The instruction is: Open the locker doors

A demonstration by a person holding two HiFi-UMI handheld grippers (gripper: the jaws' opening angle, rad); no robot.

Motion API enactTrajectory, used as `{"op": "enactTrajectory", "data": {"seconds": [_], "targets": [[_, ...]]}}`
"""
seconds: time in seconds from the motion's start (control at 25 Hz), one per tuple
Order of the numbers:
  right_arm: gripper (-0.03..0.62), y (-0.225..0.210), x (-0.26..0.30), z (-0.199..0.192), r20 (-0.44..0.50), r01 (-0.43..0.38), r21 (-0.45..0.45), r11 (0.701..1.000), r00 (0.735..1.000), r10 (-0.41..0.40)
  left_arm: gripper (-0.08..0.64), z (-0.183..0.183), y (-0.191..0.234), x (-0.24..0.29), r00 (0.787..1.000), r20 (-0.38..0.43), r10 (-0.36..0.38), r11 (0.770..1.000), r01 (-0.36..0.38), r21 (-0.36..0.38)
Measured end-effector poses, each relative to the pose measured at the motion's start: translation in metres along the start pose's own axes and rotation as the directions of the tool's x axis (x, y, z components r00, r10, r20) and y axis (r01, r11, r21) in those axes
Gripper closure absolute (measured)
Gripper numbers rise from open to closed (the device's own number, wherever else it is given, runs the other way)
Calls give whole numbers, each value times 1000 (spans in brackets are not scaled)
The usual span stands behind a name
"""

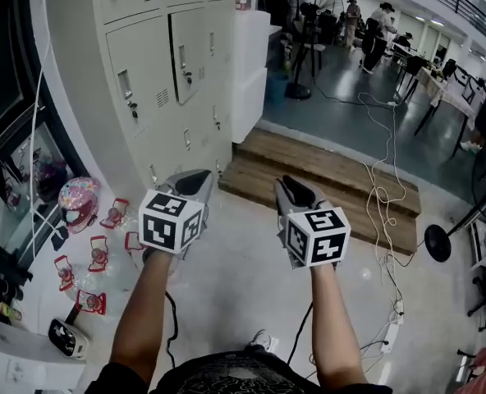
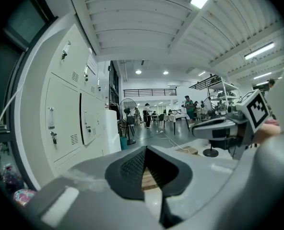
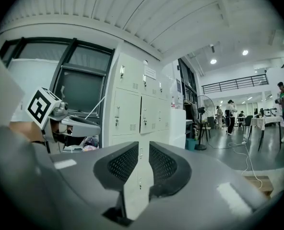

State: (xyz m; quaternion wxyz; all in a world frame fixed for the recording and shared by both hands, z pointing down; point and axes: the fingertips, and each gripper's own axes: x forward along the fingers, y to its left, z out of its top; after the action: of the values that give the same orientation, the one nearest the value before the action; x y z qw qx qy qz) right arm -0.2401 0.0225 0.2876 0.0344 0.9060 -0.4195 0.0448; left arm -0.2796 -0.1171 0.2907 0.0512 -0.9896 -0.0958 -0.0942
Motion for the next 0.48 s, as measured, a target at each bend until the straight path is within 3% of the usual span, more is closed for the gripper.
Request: {"op": "enactTrajectory", "data": {"seconds": [0.2,0.48], "targets": [[486,-36,14,2,-18,-39,-2,999,999,39,557,14,-9,35,1000,6,-6,998,6,-58],[364,-75,25,4,-3,-87,3,996,996,87,556,25,-12,73,999,-13,35,998,-36,-55]]}}
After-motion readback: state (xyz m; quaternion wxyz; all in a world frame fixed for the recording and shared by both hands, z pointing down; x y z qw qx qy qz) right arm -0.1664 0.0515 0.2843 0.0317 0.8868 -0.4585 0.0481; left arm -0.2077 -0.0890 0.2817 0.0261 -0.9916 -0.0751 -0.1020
